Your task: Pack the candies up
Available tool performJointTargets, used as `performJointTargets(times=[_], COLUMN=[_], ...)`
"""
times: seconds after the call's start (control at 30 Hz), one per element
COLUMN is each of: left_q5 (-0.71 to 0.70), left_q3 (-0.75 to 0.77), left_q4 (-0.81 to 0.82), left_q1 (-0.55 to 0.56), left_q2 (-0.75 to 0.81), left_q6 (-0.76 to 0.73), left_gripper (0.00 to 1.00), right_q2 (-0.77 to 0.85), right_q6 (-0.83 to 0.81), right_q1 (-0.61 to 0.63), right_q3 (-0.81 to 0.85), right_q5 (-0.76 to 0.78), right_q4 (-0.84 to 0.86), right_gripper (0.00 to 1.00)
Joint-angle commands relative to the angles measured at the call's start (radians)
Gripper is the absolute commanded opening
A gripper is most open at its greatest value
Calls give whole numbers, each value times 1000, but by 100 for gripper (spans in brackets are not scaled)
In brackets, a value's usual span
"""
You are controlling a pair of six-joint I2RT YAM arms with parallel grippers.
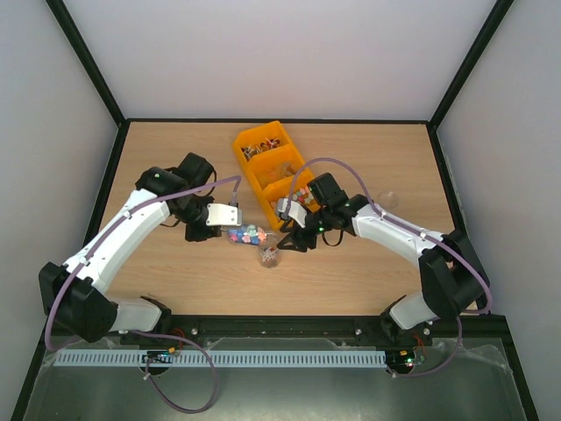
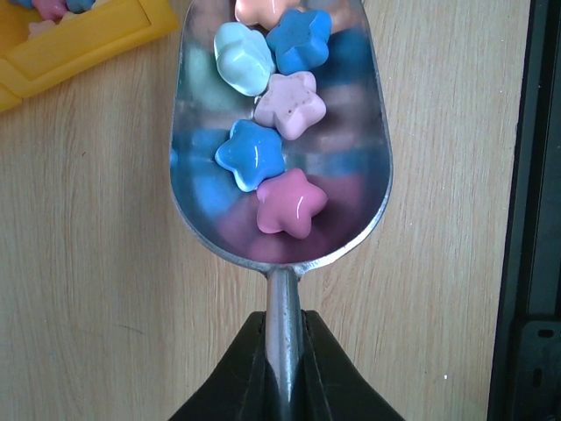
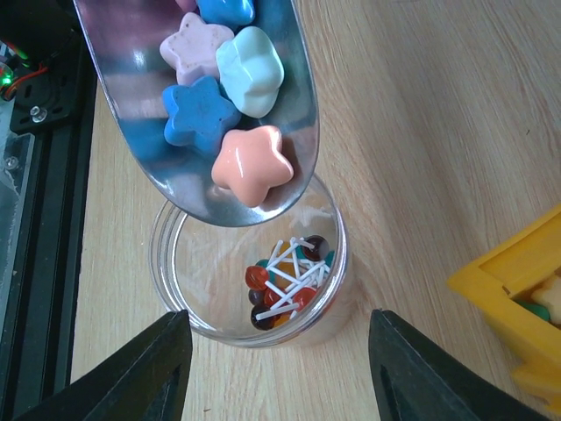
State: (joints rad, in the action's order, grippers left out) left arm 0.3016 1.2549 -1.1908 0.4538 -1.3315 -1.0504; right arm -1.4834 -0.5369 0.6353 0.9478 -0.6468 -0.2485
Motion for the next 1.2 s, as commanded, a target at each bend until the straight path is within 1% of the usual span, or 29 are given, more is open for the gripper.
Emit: performJointTargets(times=[0.0, 0.57, 1.17], left_q5=[-20, -59, -97], left_q3=[36, 81, 89], left_q4=[-21, -43, -72], left_q1=[12, 61, 74], left_q2=[-6, -19, -12], left_q6=[-5, 9, 14], left_gripper=[2, 2, 2], right_q2=[-13, -15, -16], right_q6=[-3, 11, 14], right_q1=[9, 9, 9], right_q3=[32, 24, 21], right_q5=[-9, -5, -7], right_q4=[-7, 7, 15], right_gripper=[57, 54, 54])
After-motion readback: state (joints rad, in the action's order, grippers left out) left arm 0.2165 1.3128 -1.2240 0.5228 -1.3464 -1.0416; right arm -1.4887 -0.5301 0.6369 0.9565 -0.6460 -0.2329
